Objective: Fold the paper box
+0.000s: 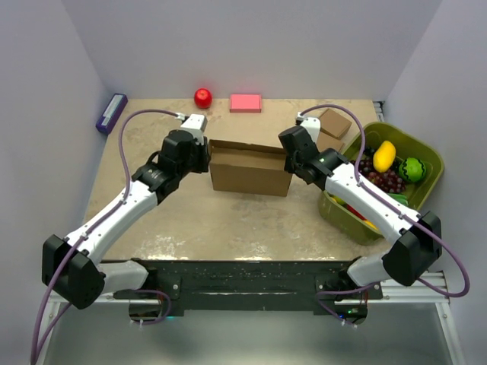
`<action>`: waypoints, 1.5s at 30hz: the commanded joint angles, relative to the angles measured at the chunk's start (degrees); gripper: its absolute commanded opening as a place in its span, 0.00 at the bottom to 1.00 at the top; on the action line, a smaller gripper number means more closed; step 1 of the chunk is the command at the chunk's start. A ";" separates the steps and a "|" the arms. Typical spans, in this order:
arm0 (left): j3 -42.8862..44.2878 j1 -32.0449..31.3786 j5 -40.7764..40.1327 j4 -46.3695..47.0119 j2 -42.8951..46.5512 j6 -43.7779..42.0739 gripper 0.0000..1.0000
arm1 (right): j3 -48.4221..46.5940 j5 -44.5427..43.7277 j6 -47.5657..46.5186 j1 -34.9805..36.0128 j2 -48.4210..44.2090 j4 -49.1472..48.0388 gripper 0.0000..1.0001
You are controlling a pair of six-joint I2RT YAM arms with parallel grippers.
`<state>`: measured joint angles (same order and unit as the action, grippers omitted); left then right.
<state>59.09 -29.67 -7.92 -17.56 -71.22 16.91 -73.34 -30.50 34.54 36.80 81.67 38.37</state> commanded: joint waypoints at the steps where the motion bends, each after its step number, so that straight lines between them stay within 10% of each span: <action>1: 3.31 -0.13 0.19 2.80 0.73 -0.91 0.25 | 2.32 3.08 1.49 0.65 0.60 6.10 0.00; 10: 4.28 -0.21 2.03 3.67 -1.02 -0.65 0.00 | 2.06 2.99 1.40 0.73 0.51 6.28 0.00; 25: 5.25 -0.12 5.03 4.91 -2.35 2.08 0.00 | 2.06 3.34 1.23 0.65 0.77 6.19 0.00; 33: 3.49 0.40 1.95 3.50 2.05 -2.93 0.47 | 2.41 3.43 1.23 0.65 0.60 6.01 0.00; 45: 4.10 2.42 3.79 5.26 -2.33 -4.43 0.42 | 2.85 3.52 1.40 0.65 0.60 5.84 0.00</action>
<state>61.95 -27.46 -4.73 -14.63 -71.61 14.28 -73.03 -30.50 34.54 36.86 81.49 38.11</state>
